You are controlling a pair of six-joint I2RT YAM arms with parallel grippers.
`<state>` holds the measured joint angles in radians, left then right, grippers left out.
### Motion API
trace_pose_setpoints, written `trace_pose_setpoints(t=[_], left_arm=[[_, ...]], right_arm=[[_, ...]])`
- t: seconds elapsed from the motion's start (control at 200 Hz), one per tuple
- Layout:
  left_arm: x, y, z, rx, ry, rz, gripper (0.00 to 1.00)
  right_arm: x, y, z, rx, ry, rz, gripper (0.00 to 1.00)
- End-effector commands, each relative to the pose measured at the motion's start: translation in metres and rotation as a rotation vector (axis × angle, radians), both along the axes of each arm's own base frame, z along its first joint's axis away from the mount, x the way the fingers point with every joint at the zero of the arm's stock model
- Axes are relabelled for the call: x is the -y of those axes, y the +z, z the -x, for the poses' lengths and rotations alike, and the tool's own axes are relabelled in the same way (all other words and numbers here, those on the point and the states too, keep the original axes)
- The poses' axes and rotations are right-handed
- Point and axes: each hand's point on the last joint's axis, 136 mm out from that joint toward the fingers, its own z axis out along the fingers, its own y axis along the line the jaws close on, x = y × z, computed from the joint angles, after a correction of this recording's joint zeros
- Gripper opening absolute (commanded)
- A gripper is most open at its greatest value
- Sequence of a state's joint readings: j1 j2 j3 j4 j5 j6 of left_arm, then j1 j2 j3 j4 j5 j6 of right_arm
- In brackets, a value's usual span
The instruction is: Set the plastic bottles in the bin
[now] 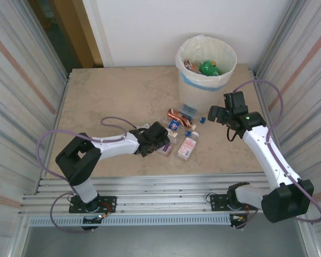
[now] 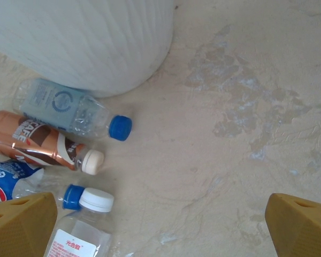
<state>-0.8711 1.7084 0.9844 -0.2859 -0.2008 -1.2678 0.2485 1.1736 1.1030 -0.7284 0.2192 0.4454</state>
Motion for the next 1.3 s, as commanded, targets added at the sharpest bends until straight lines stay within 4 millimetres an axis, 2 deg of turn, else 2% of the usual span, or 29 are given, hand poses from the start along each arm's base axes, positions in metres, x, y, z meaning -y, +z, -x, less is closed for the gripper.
trace_pose_setpoints(t=[0.0, 0.265, 0.461, 0.676, 0.882, 1.122, 1.297], left_arm=[[0.001, 0.0, -0.002, -0.011, -0.012, -0.013, 0.97], [-0.01, -0.008, 0.007, -0.05, -0.021, -0.069, 0.96], [-0.028, -0.011, 0.014, -0.066, -0.017, -0.135, 0.92], [-0.048, -0.007, 0.024, -0.085, -0.031, -0.215, 0.93], [-0.061, 0.005, 0.03, -0.064, -0.028, -0.229, 0.93], [-0.048, 0.028, 0.022, -0.002, -0.08, -0.202, 0.99], [-0.037, 0.025, 0.015, -0.003, -0.102, -0.207, 0.99]], right_arm=[[-0.001, 0.0, 0.0, 0.007, -0.015, -0.027, 0.98], [-0.002, -0.001, -0.003, 0.003, -0.014, -0.033, 0.98], [-0.004, 0.002, -0.003, 0.011, -0.014, -0.043, 0.98], [-0.005, 0.005, -0.004, 0.017, -0.015, -0.052, 0.98], [-0.007, 0.009, -0.005, 0.021, -0.008, -0.06, 0.98], [-0.012, 0.007, -0.008, 0.012, 0.0, -0.069, 0.98], [-0.015, 0.005, -0.008, 0.008, 0.006, -0.067, 0.98]])
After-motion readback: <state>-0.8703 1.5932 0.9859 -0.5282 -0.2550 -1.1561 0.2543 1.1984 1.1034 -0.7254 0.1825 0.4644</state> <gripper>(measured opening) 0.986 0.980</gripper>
